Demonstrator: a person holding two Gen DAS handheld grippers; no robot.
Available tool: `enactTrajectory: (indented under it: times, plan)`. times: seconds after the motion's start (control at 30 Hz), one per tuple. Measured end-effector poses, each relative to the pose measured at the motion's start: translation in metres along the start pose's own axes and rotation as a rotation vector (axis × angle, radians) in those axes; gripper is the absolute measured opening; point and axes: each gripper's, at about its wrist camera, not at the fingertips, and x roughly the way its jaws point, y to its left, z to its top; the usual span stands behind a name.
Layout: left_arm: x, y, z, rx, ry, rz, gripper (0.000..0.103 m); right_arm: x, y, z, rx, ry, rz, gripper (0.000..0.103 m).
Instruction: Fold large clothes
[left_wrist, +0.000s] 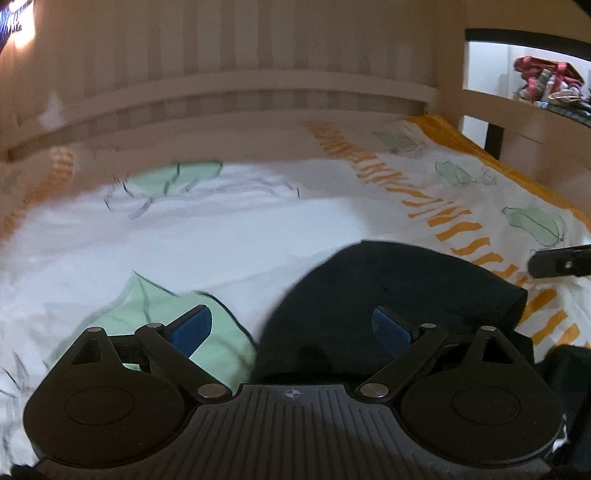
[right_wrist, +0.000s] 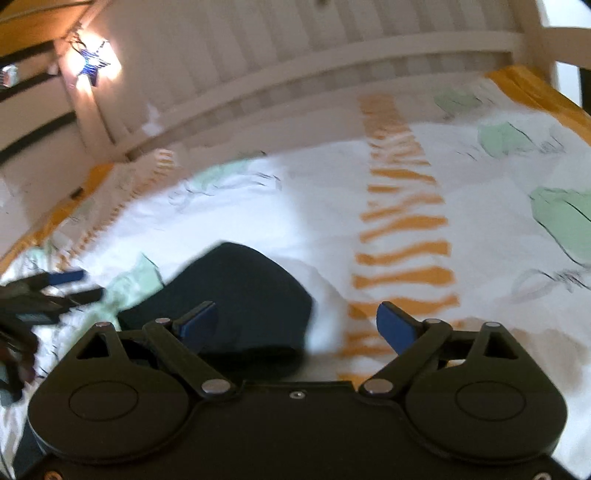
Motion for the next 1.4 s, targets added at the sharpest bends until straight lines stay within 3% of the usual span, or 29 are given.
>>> enactTrajectory:
  times: [0.07, 0.13, 0.23, 0.33, 0.47, 0.7, 1.03, 1.17, 1.23, 1.27, 1.4]
  plan:
    - [0.007, -0.003, -0.005, -0.023, 0.019, 0.002, 0.095, 0.016, 0.008, 0.002, -0.018, 0.028, 0.012, 0.082]
    - [0.018, -0.005, -0.011, -0.039, 0.043, 0.012, 0.095, 0.034, 0.007, 0.002, 0.01, 0.069, 0.02, 0.046]
    - [0.031, 0.0, -0.024, -0.067, 0.083, 0.041, 0.095, 0.06, -0.002, -0.005, 0.065, 0.117, -0.041, 0.034]
    - [0.045, 0.014, -0.044, -0.131, 0.123, 0.047, 0.101, 0.077, -0.02, -0.016, 0.111, 0.156, -0.087, 0.034]
    - [0.046, 0.031, -0.061, -0.232, 0.078, -0.004, 0.103, 0.079, -0.032, -0.029, 0.125, 0.109, -0.049, 0.032]
    - [0.046, 0.017, -0.068, -0.167, 0.042, 0.061, 0.103, 0.073, -0.033, -0.045, 0.123, 0.014, -0.029, 0.033]
    - [0.049, 0.018, -0.069, -0.17, 0.032, 0.061, 0.103, 0.07, -0.039, -0.048, 0.16, -0.015, 0.01, 0.034]
    - [0.05, 0.016, -0.068, -0.164, 0.035, 0.067, 0.103, 0.067, -0.039, -0.044, 0.161, -0.006, 0.032, 0.044]
    - [0.051, 0.014, -0.067, -0.162, 0.035, 0.069, 0.103, 0.063, -0.038, -0.039, 0.154, -0.006, 0.053, 0.06]
    - [0.051, 0.014, -0.067, -0.161, 0.035, 0.071, 0.103, 0.058, -0.035, -0.036, 0.139, -0.014, 0.061, 0.063]
    - [0.051, 0.011, -0.066, -0.156, 0.035, 0.076, 0.103, 0.043, -0.018, -0.015, 0.059, -0.044, 0.084, 0.065]
